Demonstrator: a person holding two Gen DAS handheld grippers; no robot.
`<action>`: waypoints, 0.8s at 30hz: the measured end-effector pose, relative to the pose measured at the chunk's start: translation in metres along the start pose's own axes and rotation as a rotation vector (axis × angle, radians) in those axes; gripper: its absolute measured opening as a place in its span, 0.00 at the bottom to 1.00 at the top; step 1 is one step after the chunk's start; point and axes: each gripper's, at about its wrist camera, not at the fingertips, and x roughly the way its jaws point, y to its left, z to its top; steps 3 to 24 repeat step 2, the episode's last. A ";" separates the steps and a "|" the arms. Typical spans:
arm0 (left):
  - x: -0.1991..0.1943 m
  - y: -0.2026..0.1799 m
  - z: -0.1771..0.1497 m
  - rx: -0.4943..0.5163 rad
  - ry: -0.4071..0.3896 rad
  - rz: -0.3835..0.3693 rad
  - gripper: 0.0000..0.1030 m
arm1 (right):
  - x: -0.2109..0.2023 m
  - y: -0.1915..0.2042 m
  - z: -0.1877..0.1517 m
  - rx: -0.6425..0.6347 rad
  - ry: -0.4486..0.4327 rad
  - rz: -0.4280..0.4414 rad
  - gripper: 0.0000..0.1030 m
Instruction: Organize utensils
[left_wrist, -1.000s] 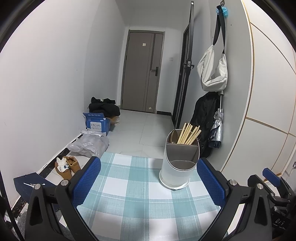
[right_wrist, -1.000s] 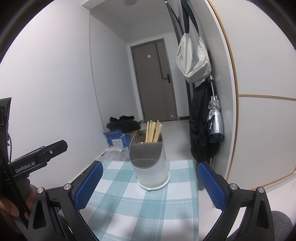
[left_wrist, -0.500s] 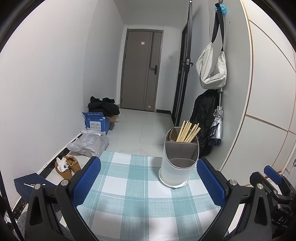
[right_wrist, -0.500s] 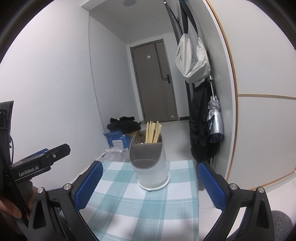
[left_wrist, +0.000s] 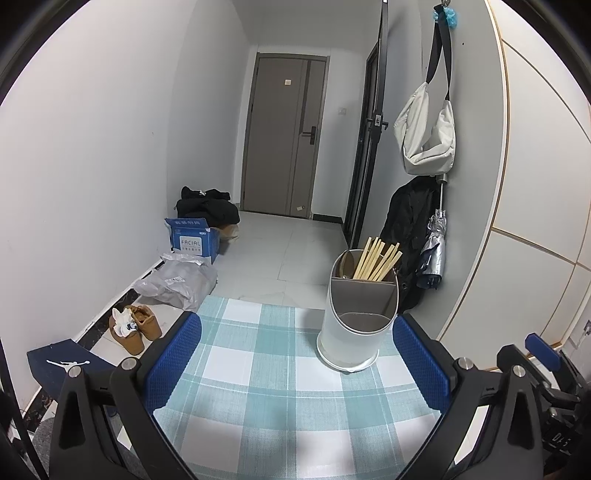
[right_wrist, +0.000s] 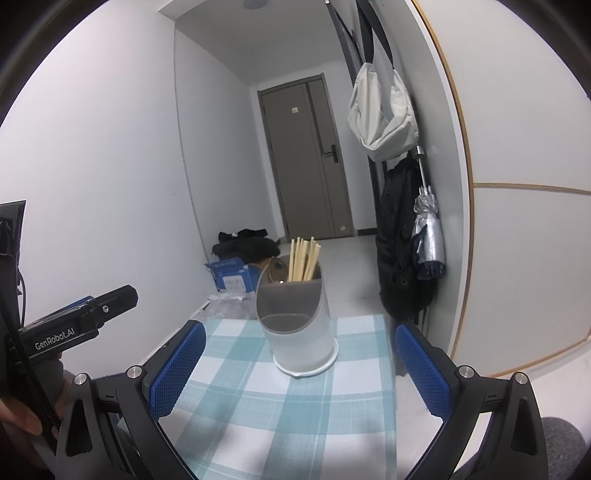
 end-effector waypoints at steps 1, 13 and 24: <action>0.000 0.000 0.000 0.000 0.000 0.000 0.99 | 0.000 0.000 0.000 0.001 0.003 -0.001 1.00; 0.000 0.001 0.001 0.001 0.000 0.004 0.99 | 0.001 0.000 0.000 0.002 0.006 -0.001 1.00; 0.000 0.001 0.001 0.001 0.000 0.004 0.99 | 0.001 0.000 0.000 0.002 0.006 -0.001 1.00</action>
